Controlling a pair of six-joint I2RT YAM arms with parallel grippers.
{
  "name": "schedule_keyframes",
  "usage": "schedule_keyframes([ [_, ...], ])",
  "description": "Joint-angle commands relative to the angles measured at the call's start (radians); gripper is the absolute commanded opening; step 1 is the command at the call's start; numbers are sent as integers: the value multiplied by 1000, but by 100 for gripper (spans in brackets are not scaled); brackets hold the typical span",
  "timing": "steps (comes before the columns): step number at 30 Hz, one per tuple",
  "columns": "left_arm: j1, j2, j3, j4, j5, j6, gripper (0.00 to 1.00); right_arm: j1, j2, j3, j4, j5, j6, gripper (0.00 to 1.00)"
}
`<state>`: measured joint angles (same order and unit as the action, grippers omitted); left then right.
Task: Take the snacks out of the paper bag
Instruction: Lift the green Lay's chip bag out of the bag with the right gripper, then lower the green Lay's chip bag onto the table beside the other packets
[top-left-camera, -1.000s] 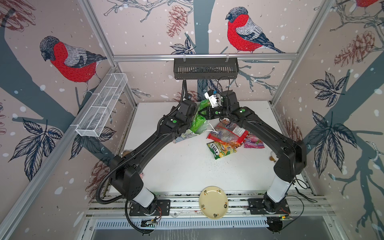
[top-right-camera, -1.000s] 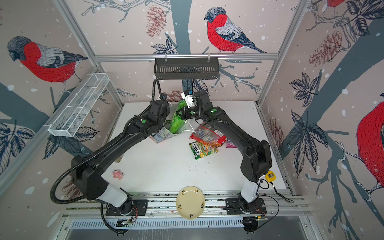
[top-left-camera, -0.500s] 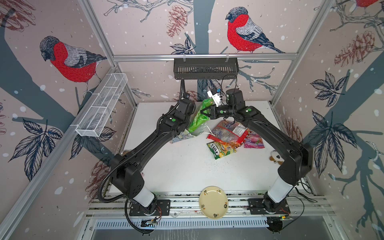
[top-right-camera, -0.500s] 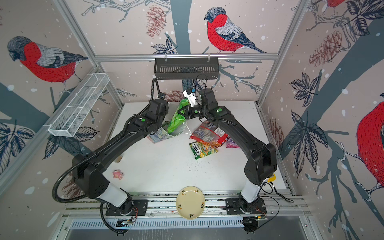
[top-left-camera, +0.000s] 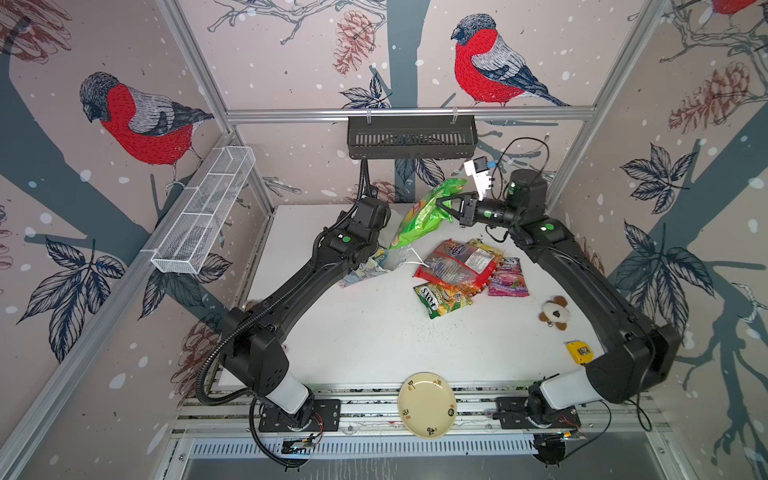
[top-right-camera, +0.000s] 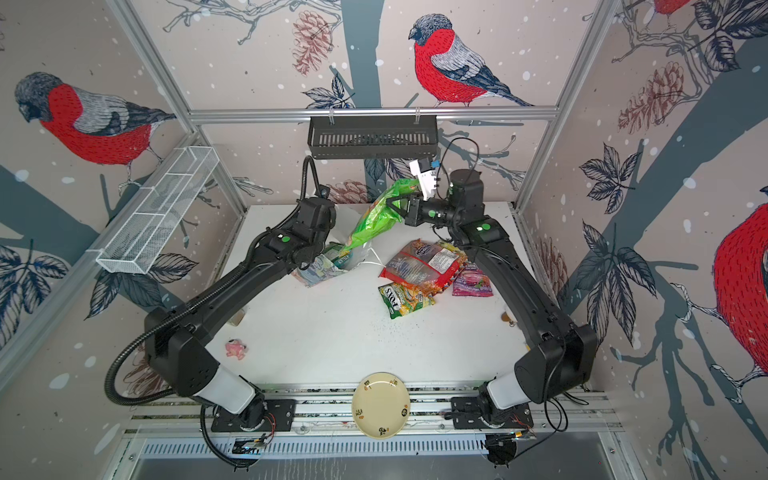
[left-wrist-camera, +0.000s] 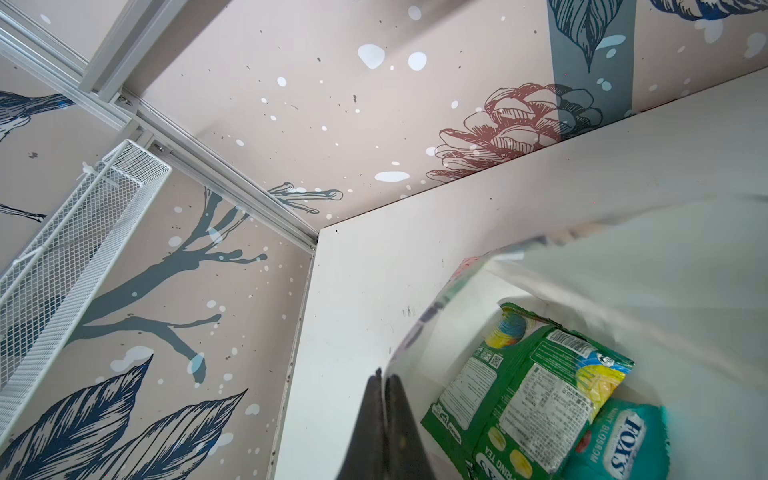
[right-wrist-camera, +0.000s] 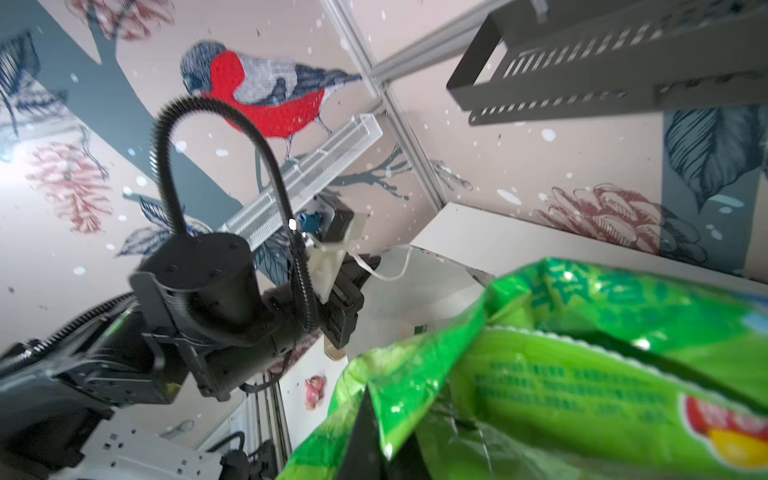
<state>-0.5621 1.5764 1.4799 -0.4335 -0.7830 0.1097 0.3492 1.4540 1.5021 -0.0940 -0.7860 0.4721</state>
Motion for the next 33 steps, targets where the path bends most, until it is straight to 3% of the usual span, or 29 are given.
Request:
schedule_keyframes([
  [1, 6, -12, 8, 19, 16, 2, 0, -38, -51, -14, 147, -4, 54, 0],
  [8, 23, -30, 8, 13, 93, 7, 0, -91, -108, -18, 69, 125, 8, 0],
  [16, 37, -56, 1, 4, 186, 16, 0, -92, -33, 3, -145, 312, -81, 0],
  [33, 70, -107, -7, -15, 317, -11, 0, 15, 298, 55, -170, 417, -169, 1],
])
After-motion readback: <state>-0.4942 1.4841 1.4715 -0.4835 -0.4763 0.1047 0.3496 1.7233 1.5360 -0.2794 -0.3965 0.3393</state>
